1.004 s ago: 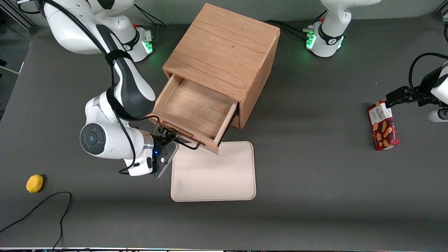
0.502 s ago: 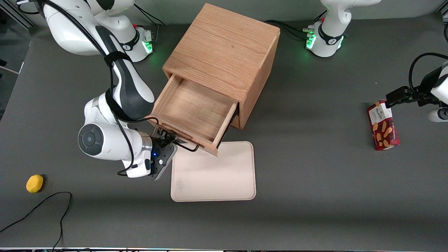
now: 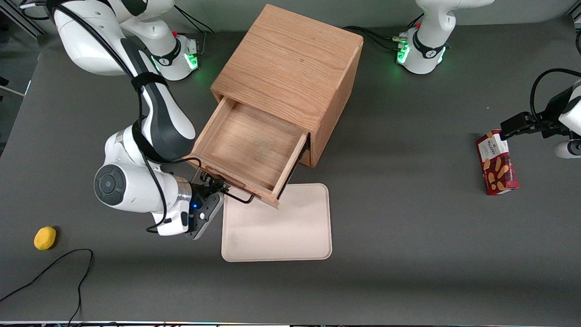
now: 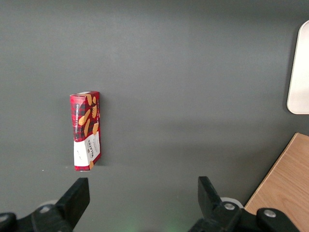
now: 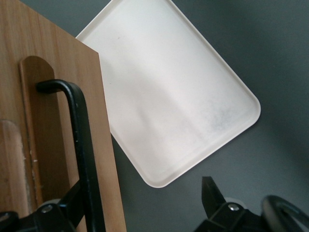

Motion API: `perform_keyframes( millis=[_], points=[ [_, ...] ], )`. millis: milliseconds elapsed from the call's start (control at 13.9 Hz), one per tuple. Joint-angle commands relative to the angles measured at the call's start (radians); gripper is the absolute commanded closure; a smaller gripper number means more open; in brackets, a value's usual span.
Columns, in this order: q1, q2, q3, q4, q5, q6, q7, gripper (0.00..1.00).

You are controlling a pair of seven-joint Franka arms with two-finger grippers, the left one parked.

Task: Open upper drawer
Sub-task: 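Keep pulling the upper drawer fully open with the right gripper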

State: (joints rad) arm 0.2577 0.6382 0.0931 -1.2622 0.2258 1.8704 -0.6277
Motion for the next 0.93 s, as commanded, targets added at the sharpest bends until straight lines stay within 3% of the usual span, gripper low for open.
perform_keyframes(
  millis=[0,861],
  points=[
    [-0.020,0.029,0.000,0.034,0.024,0.021,-0.035,0.00],
    [-0.057,0.035,0.007,0.037,0.024,0.047,-0.035,0.00]
  ],
)
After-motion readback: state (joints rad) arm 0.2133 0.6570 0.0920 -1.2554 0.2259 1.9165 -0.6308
